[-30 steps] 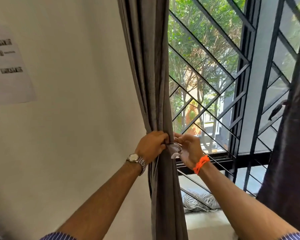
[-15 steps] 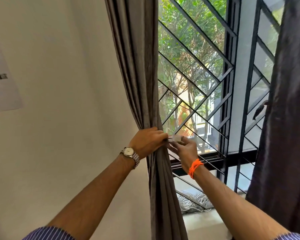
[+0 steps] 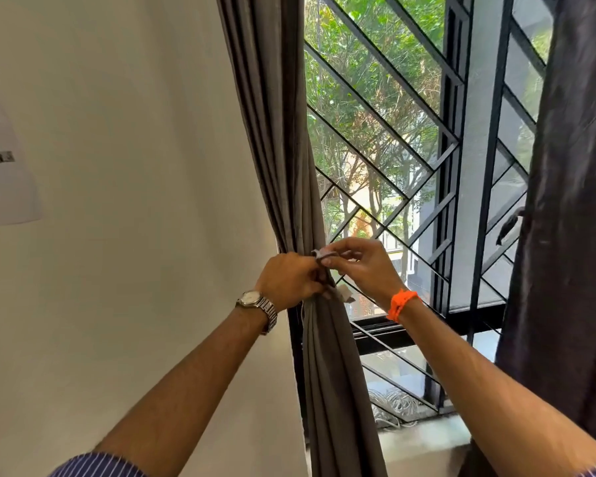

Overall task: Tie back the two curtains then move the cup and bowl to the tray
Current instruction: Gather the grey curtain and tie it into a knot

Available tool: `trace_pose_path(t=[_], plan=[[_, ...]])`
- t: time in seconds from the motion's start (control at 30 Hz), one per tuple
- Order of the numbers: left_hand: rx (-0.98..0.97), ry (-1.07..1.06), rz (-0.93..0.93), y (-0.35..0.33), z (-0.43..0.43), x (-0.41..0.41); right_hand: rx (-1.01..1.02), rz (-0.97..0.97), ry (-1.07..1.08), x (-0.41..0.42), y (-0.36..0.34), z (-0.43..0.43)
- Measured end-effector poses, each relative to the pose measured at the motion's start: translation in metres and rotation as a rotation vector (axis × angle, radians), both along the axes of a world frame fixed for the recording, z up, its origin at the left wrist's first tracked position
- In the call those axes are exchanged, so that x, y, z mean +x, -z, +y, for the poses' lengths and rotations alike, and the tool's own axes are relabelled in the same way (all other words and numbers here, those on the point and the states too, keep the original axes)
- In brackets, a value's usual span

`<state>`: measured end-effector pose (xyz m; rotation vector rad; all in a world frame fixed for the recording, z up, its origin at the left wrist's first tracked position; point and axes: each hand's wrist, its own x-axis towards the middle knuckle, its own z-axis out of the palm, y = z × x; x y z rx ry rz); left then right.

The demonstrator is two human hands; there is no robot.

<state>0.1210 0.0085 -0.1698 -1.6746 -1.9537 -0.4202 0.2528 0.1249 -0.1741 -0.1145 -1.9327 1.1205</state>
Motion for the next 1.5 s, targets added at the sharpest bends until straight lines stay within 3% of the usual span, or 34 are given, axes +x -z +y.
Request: trace_pose_path(t=[0.1, 0.17, 0.3, 0.47, 0.53, 0.63, 0.7, 0.83, 1.03, 1.2, 1.4, 1.5], plan=[[0.089, 0.086, -0.374, 0.007, -0.001, -0.002, 0.016, -0.11, -0.011, -0.001, -0.007, 0.001], [0.153, 0.127, -0.522, 0.008, -0.003, -0.002, 0.034, -0.168, -0.014, -0.002, -0.011, -0.002], [0.263, 0.153, -0.509, 0.012, -0.005, -0.004, 0.018, -0.223, -0.067, -0.004, -0.014, -0.012], [0.373, 0.131, -0.502, 0.027, -0.007, -0.011, -0.162, -0.235, -0.337, -0.001, -0.011, -0.008], [0.377, 0.134, -0.549, 0.027, -0.009, -0.013, -0.132, -0.276, -0.384, -0.001, -0.008, -0.005], [0.361, 0.146, -0.693, 0.023, -0.015, -0.015, 0.131, -0.36, -0.169, -0.005, -0.002, -0.005], [0.323, 0.176, -0.754, 0.023, -0.018, -0.018, 0.241, -0.311, -0.061, -0.009, 0.003, -0.008], [0.221, 0.253, -0.896, 0.019, -0.022, -0.025, 0.373, -0.166, -0.01, -0.015, 0.006, -0.012], [0.087, 0.283, -1.036, 0.007, -0.033, -0.029, 0.452, -0.114, 0.037, -0.026, -0.005, -0.023], [0.067, 0.321, -1.148, 0.006, -0.05, -0.032, 0.71, -0.106, 0.004, -0.038, -0.013, -0.032], [0.115, 0.306, -1.241, 0.016, -0.065, -0.044, 0.687, -0.131, 0.011, -0.059, -0.008, -0.041], [0.211, 0.25, -1.146, 0.021, -0.073, -0.04, 0.678, -0.163, 0.093, -0.069, -0.004, -0.046]])
